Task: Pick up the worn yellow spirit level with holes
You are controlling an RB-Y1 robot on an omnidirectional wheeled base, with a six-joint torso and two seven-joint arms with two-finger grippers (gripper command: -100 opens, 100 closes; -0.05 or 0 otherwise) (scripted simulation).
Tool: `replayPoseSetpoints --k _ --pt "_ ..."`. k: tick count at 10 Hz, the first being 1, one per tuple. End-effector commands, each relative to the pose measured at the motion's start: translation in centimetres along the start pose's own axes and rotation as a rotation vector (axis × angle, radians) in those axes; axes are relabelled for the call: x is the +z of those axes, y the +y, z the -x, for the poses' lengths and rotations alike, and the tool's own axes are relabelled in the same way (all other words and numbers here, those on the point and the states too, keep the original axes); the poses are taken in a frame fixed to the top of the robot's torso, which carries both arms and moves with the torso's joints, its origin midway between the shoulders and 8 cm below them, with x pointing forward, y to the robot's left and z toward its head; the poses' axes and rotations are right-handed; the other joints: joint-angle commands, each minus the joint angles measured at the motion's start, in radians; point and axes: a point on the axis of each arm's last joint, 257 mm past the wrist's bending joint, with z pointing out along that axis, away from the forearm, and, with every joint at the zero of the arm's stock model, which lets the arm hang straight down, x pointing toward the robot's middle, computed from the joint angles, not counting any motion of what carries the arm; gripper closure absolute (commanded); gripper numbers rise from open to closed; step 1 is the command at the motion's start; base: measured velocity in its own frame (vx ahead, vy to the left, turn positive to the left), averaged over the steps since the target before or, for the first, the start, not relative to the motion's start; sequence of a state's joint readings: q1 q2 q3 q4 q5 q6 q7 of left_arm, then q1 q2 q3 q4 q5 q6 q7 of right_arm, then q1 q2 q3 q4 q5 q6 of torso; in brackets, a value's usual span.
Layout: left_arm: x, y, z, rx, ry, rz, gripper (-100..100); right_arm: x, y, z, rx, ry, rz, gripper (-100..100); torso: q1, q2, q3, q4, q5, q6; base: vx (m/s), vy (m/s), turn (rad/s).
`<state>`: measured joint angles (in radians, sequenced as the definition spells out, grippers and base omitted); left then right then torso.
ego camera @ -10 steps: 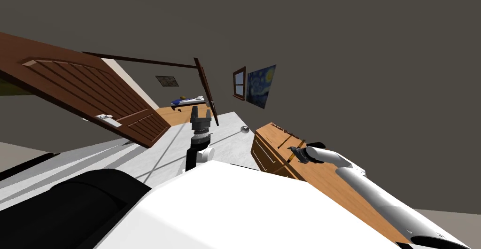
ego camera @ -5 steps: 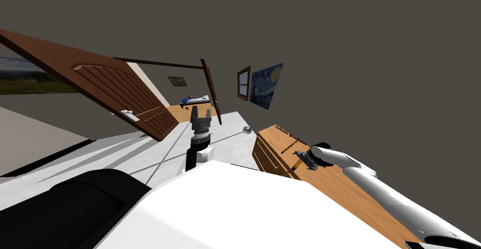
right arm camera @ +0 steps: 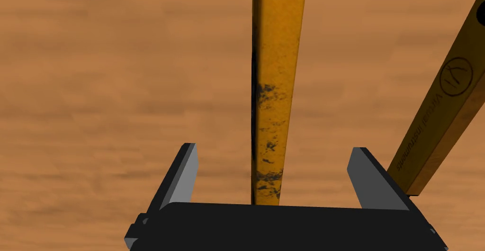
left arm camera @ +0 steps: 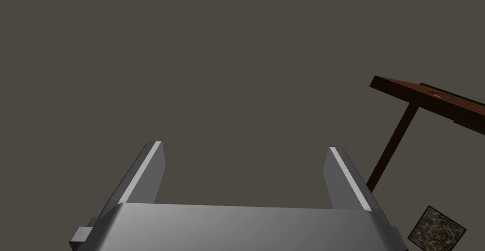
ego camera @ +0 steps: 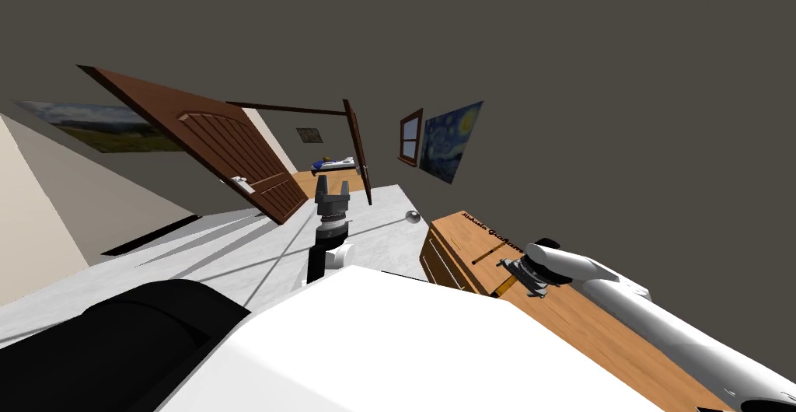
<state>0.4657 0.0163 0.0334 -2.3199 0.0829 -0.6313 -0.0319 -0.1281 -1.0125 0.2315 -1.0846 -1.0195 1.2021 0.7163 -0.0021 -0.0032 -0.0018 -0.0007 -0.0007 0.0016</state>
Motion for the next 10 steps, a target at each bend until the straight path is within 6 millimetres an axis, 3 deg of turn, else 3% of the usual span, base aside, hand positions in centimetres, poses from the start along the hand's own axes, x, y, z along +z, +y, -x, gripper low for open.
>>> replayPoseSetpoints --k 1,2,3,4,6,7,10 --pt "0.0 0.0 0.0 0.0 0.0 0.0 0 -0.1 -1.7 0.2 0.003 0.018 -0.038 -100 0.0 0.0 0.0 0.0 0.0 0.0 0.031 -0.034 0.165" --pt "0.0 0.0 0.0 0.0 0.0 0.0 0 0.0 -1.1 0.2 0.004 0.01 -0.022 -100 0.0 0.0 0.0 0.0 0.0 0.0 0.013 -0.02 0.037" --pt "0.0 0.0 0.0 0.0 0.0 0.0 0 0.0 -1.2 0.2 0.002 0.012 -0.026 0 0.001 0.001 0.001 0.0 0.0 0.0 0.0 0.0 0.0" --pt "0.0 0.0 0.0 0.0 0.0 0.0 0 1.4 -1.3 -0.6 0.009 0.011 -0.025 -100 0.002 0.002 0.001 0.0 0.0 0.0 -0.002 -0.027 0.045" --pt "0.0 0.0 0.0 0.0 0.0 0.0 0 1.7 -1.3 -0.7 0.01 0.013 -0.027 -100 0.0 0.003 0.002 0.001 0.0 0.0 -0.004 -0.038 0.035" --pt "0.0 0.0 0.0 0.0 0.0 0.0 0 1.8 -1.3 -0.7 0.01 0.012 -0.025 100 0.001 0.003 0.002 0.001 0.0 0.001 0.0 0.0 0.0" --pt "0.0 0.0 0.0 0.0 0.0 0.0 0 1.8 -1.5 -0.7 0.011 0.012 -0.03 100 0.002 0.002 0.001 0.001 -0.001 -0.001 -0.001 -0.002 -0.006"
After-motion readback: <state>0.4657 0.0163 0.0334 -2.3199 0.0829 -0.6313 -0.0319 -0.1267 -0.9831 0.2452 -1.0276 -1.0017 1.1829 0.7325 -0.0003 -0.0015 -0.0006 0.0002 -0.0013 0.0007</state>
